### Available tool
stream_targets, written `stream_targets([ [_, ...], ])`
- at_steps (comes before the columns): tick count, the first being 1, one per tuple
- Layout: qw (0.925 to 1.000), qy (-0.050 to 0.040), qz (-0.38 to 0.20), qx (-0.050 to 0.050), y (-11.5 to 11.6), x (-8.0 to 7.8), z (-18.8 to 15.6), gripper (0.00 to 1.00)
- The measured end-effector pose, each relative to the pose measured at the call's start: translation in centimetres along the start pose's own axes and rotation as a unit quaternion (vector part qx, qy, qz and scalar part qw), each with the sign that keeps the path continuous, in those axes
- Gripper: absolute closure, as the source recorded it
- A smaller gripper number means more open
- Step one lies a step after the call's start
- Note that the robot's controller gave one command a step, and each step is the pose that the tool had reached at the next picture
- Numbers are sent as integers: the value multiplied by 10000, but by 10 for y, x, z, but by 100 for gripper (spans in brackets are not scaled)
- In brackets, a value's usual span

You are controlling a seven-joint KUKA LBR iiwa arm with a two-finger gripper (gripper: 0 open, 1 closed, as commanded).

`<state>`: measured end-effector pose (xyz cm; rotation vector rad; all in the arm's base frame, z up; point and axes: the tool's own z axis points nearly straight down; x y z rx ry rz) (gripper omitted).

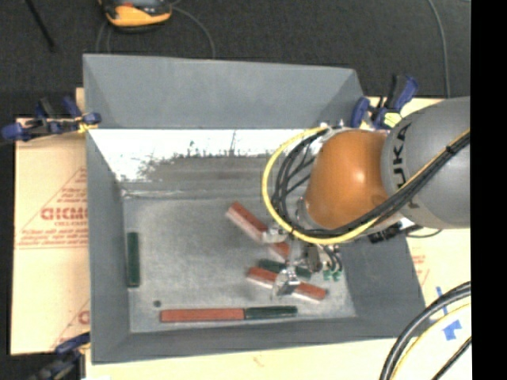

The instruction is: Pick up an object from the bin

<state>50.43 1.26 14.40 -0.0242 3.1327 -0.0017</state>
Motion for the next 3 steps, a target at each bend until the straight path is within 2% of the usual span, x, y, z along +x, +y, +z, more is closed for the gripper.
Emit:
stream_targets([
  [1, 10000, 32, 88, -24, -30, -13, 68, 0],
  [2, 10000, 4, 87, -14, -30, -13, 67, 0],
  [3, 10000, 24, 92, -15, -30, -14, 66, 0],
])
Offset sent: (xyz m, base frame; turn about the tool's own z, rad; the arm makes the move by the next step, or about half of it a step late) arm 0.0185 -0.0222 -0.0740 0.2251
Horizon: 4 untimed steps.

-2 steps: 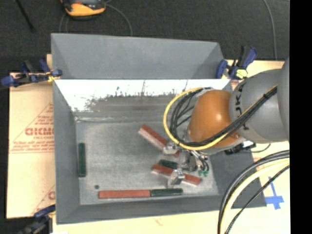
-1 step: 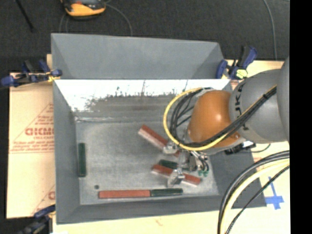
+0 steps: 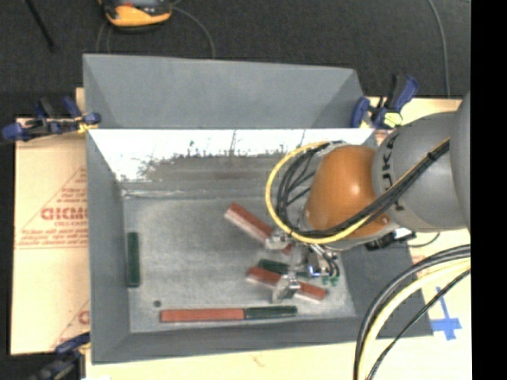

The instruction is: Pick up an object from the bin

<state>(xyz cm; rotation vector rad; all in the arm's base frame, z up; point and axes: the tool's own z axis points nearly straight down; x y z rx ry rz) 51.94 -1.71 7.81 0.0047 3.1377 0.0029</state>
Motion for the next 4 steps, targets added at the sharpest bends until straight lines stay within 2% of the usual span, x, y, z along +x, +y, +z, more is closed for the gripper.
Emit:
stream_targets([
  [1, 10000, 68, 7, -3, 0, 1, -3, 100],
  [3, 10000, 63, 10, -4, 0, 2, -6, 100],
  [4, 10000, 55, 14, -3, 0, 3, -24, 100],
])
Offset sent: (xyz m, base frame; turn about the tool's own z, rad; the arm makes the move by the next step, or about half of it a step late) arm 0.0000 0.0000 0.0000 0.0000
